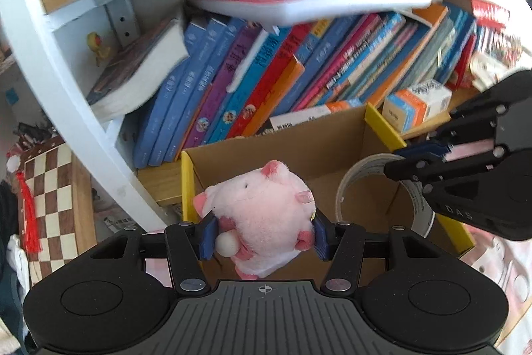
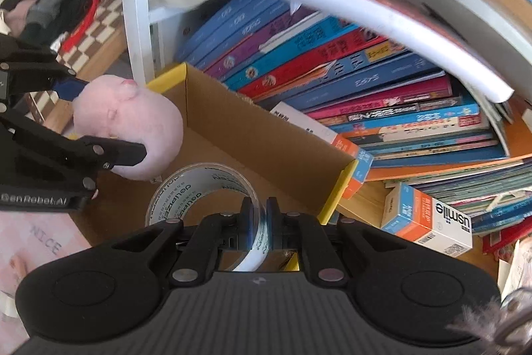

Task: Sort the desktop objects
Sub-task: 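Lower both into the yellow box and open the left and right grippers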

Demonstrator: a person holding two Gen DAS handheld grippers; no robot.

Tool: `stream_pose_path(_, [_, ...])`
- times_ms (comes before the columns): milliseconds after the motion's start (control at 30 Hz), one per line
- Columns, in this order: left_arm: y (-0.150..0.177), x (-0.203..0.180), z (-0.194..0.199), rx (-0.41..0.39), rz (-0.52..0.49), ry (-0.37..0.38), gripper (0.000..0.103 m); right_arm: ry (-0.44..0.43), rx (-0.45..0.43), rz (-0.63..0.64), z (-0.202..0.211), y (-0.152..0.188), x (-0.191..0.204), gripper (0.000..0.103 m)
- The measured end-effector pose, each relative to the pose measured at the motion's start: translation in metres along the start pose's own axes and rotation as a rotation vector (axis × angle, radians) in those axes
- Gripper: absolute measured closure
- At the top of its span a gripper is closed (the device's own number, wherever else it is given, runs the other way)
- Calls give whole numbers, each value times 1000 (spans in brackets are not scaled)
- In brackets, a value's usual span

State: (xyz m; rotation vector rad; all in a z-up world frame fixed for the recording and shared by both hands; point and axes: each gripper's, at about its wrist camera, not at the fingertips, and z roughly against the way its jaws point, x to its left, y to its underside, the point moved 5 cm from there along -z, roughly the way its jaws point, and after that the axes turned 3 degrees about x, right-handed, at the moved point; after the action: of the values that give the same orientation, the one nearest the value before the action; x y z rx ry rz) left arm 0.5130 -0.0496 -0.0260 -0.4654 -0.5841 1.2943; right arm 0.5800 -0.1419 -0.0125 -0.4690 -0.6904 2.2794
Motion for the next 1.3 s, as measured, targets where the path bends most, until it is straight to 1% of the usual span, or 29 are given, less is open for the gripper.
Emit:
stream_pose_path(167, [5,-7,-17,32,-28,16,49,-18,33,12,-19,2,1,95])
stream_pose_path(367, [10,-11,-35,71,-72,-10,49,-48,73,39,-41,7,4,95])
stream_pose_path(600, [18,-15,-54,119,-106,-14,49,-63,118,52,-62,12,6,95])
stream_pose_path(833, [22,-14,-65,153,-108,-13,49,-87,143,75,-72,15,11,95])
stream_pose_path(1033, [26,-14,-73,175,-122,-32,48,-99,153,80,-78,17,15,95])
stream_pose_path(1233, [27,-14,-76,182,-126,-43,44,-112,160,73,-82,17,17,94])
stream_pose_path(1300, [26,-14,-75,179,-124,-52,41,-115,159,67,-81,17,17,94])
